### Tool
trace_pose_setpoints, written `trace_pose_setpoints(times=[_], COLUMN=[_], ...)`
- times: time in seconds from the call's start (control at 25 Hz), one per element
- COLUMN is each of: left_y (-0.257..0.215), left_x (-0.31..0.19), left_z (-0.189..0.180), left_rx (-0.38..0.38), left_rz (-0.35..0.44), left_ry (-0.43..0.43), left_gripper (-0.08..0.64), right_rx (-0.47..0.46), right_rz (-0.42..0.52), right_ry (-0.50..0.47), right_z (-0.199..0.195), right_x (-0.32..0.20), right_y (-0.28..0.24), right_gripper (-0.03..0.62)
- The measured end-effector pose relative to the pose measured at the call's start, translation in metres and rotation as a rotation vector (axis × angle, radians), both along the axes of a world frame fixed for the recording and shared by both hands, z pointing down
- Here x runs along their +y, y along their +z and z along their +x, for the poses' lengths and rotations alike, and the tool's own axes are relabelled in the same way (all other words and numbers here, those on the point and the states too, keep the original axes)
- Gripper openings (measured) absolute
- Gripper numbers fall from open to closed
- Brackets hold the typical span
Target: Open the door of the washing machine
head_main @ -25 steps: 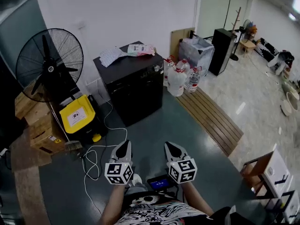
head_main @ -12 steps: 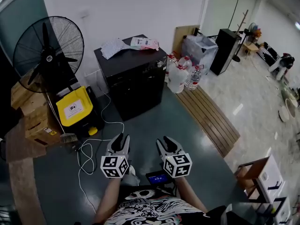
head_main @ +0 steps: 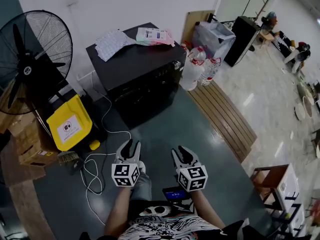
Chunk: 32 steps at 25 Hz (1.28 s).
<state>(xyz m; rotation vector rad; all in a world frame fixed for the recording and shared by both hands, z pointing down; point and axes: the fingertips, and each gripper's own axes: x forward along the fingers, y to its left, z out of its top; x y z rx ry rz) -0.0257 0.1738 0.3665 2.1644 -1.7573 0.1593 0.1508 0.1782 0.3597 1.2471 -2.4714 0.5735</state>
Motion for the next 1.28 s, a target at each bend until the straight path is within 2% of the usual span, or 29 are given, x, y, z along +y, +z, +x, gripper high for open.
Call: trace_pose_setpoints(times=[0.08, 0.24, 0.36, 0.48, 0.64, 0.84, 1.12, 1.28], left_y=[0.022, 0.078, 0.120, 0.156, 0.201, 0.236, 0.266, 0.275], left_x=[-0.046, -0.105, -0.148, -0.176, -0.205, -0.233, -0.264, -0.275], left_z=[-0.021, -0.049, -0.065, -0.070, -0.075, -0.073, -0.075, -0.074], left_rx=[-0.032, -0.051, -0.077, -0.085, -0.118, -0.171, -0.190, -0.203], left_rz=[-0.046, -0.147, -0.192, -0.229, -0.276, -0.304, -0.338, -0.339], left_ry=[0.050, 0.123, 0.155, 0.191, 0.225, 0.249, 0.258, 0.263], left_gripper=[0.132, 0.138, 0.143, 0.143, 0.146, 0.161, 0.163, 0.124], right_rx=[0.059, 0.125, 0.187, 0.201, 0.178, 0.177, 0.170, 0.158], right_rz=[-0.006, -0.071, -0.087, -0.116, -0.160, -0.190, -0.228, -0.240], right_ry=[-0.005, 0.030, 0.030, 0.045, 0.081, 0.069, 0.096, 0.106], right_z=[-0.028, -0.056, -0.073, -0.083, -0.092, -0.095, -0.086, -0.084], right_x=[-0.038, -0.088, -0.126, -0.149, -0.164, -0.165, -0.163, -0.165], right_y=[0.012, 0.047, 0.075, 0.094, 0.117, 0.138, 0.159, 0.167], right_gripper=[0.121, 0.117, 0.109, 0.109, 0.107, 0.107, 0.109, 0.109])
